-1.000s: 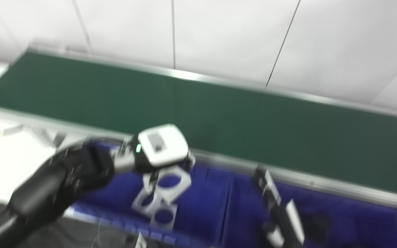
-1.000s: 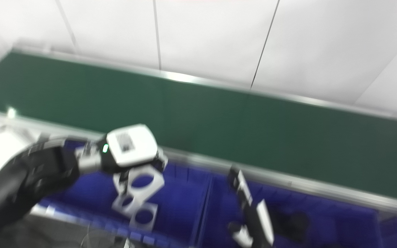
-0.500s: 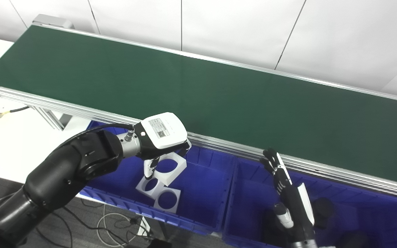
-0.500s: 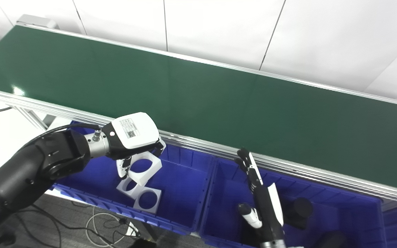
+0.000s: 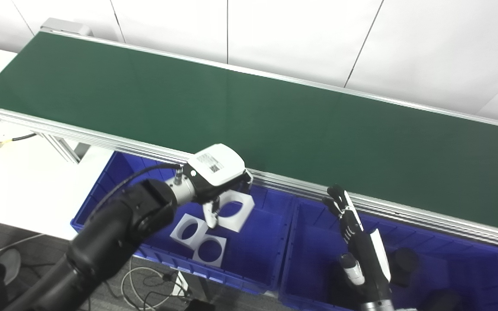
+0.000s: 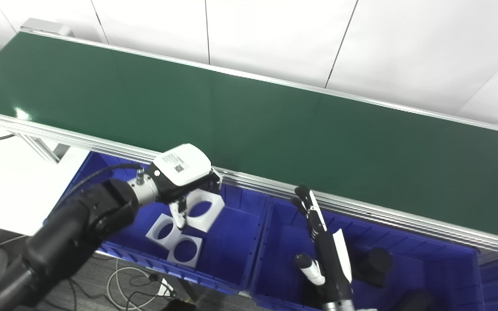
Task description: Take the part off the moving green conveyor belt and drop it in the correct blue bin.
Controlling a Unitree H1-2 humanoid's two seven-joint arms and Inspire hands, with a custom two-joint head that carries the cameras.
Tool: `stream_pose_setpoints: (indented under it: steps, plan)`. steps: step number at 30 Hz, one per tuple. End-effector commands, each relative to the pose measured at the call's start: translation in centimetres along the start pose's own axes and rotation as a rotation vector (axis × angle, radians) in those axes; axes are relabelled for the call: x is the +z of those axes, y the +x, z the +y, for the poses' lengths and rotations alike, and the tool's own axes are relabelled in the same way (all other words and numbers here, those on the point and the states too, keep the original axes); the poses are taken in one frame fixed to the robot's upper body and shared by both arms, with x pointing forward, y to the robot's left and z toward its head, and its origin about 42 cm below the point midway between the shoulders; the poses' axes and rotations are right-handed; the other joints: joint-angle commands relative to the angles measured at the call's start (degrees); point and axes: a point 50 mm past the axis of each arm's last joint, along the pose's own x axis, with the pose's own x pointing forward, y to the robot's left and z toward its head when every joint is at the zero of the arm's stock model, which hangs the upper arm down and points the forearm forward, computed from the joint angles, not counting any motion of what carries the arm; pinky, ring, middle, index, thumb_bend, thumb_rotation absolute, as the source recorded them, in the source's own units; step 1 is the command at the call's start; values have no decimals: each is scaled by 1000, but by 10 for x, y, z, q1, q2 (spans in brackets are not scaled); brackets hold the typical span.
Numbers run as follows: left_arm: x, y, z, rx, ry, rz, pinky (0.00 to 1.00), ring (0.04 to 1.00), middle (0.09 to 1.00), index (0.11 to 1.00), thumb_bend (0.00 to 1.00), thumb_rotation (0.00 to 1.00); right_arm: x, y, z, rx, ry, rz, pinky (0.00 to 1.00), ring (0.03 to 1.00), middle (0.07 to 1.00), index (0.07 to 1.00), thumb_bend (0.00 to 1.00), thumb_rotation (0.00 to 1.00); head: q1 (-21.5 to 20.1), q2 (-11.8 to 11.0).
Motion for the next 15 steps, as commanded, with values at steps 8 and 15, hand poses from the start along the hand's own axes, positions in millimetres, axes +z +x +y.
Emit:
stream_pose_setpoints:
  steps: [8,15]
  plan:
    - [16,1,-36,56,-68,57,265,323,408,501,520,0,8,8,3,-3,12,-39,914,907,952,977,862,1000,-6,-3]
    - [20,3,-67,66,-31,27,339,396,487,512,504,0,9,8,4,-4,15,-41,925,912,954,976,866,1000,-10,-4]
